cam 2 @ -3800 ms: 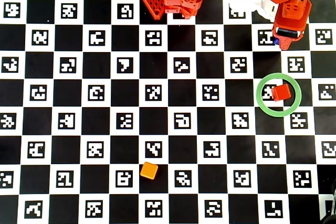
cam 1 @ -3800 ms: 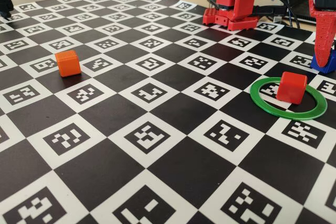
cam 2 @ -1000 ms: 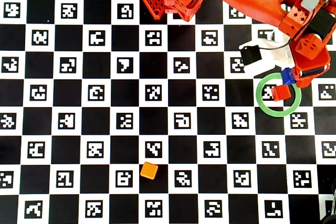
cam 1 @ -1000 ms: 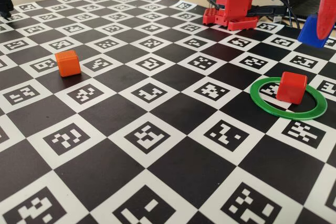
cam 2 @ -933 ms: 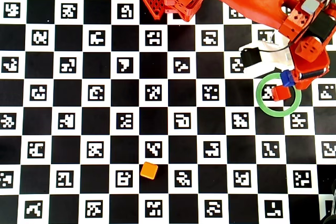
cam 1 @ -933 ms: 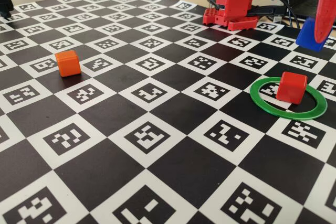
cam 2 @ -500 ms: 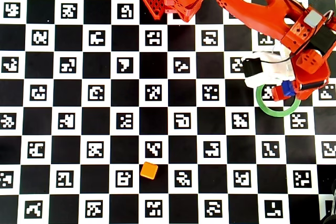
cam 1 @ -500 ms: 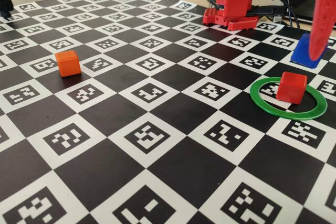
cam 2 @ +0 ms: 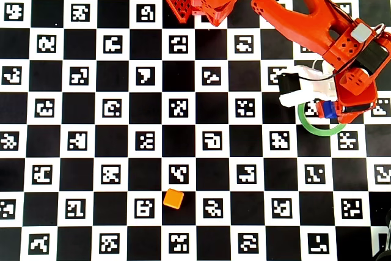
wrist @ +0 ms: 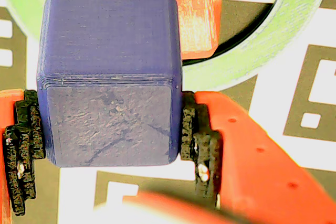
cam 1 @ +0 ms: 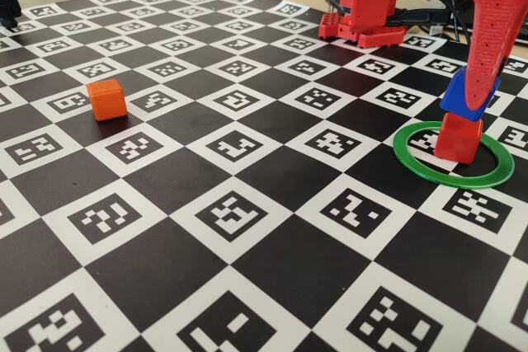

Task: Grab the red cube then put it in the green circle then put the blue cube on top and finally the orange cube on top

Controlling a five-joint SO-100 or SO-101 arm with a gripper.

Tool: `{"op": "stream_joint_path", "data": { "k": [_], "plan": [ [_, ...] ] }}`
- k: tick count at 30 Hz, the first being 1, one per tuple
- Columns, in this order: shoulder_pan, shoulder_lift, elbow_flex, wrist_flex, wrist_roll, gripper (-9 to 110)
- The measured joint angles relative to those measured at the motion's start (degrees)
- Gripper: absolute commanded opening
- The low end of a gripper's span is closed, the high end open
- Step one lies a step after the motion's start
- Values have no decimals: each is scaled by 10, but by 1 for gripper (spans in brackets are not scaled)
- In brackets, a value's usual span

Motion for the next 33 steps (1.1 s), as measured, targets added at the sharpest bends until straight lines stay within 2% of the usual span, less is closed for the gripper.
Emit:
{"op": "stream_joint_path", "data": {
  "k": [21, 29, 33],
  "plan": [
    [-5, 0, 46, -25, 11, 15],
    [-14, 0, 63, -25, 11, 38],
    [-18, 0, 66, -25, 14, 41]
  ]
}}
